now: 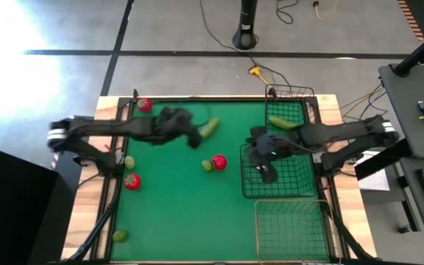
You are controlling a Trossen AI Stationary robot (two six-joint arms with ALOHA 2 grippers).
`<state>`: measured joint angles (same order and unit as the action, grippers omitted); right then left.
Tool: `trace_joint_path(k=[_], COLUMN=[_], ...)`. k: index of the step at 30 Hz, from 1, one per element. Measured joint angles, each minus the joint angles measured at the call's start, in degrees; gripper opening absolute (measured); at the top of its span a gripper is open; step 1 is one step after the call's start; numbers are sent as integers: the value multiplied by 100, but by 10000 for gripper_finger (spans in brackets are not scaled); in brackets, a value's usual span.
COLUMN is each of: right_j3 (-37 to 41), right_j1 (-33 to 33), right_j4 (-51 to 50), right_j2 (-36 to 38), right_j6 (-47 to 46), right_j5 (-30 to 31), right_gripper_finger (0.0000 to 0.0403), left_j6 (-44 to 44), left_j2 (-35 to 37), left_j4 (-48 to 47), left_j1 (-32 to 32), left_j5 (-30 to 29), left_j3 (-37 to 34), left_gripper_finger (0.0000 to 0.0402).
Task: Sort produce into baskets
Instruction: Put the cucumber into the top black wire basket
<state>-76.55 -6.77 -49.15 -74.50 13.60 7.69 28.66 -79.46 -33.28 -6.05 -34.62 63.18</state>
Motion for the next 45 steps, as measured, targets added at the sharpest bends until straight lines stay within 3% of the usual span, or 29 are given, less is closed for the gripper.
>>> trace_joint_path(k=[5,8,14,17,23,30,36,41,45], right_j3=[-259,-629,-1813,-2478,-3981,-5284,-5533,-5374,-5270], right_j1=[661,1139,1855,2020,2111,2233,2493,2728,2804], right_j4=[956,1217,862,380,-897,-1736,-1632,-1554,-1461], right_j2=[-842,-1547,-3220,-3957,-5082,-5978,-6224,-6256,-6255], right_j6=[950,1321,1507,1728,1946,2105,2349,2337,2312], right_j5=[-99,-493,-810,-767,-181,424,-105,-845,-962], right_gripper_finger=[240,240,240,240,247,317,358,349,336], left_j6=[558,384,-101,87,615,639,460,-125,-650], left_j2=[1403,1926,2069,1956,1674,1343,1204,1151,1169], left_j4=[558,1681,4607,5185,5221,5273,5261,5244,5224], left_j1=[744,1381,2670,3085,3406,3393,3373,3340,3289], left_j5=[7,-23,-350,-579,-964,-1307,-1508,-1695,-1721], left_j3=[-1492,-2373,-3896,-4290,-4501,-4398,-4199,-3955,-3800], left_gripper_finger=[267,258,239,232,224,217,216,216,216])
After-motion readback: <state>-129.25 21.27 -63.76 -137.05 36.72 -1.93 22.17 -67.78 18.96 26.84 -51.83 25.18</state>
